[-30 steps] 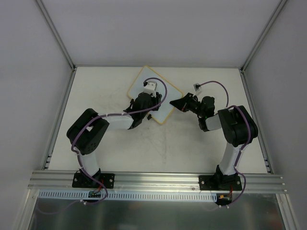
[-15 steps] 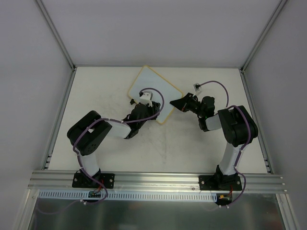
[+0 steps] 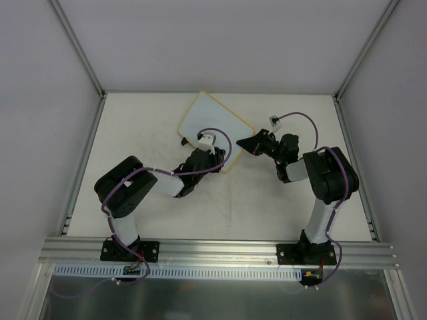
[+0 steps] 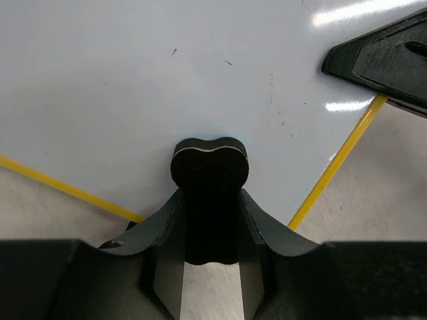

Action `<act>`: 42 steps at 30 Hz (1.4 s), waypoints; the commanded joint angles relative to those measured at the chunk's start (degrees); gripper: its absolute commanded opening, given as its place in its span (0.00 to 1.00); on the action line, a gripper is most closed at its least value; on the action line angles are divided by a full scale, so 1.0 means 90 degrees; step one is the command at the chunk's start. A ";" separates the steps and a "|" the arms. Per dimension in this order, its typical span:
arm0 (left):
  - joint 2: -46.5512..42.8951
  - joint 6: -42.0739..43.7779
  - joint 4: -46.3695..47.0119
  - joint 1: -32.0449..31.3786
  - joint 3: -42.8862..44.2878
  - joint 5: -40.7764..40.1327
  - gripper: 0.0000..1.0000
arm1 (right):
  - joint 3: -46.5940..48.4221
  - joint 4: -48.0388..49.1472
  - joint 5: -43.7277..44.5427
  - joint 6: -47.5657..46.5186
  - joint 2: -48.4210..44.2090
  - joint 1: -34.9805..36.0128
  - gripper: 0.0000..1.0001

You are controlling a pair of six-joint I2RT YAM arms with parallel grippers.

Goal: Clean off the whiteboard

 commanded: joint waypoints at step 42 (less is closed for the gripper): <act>0.0155 0.0656 -0.1700 0.0937 0.2409 0.0757 0.00 | 0.0156 0.1660 -0.0475 0.0271 -0.0304 0.0159 0.00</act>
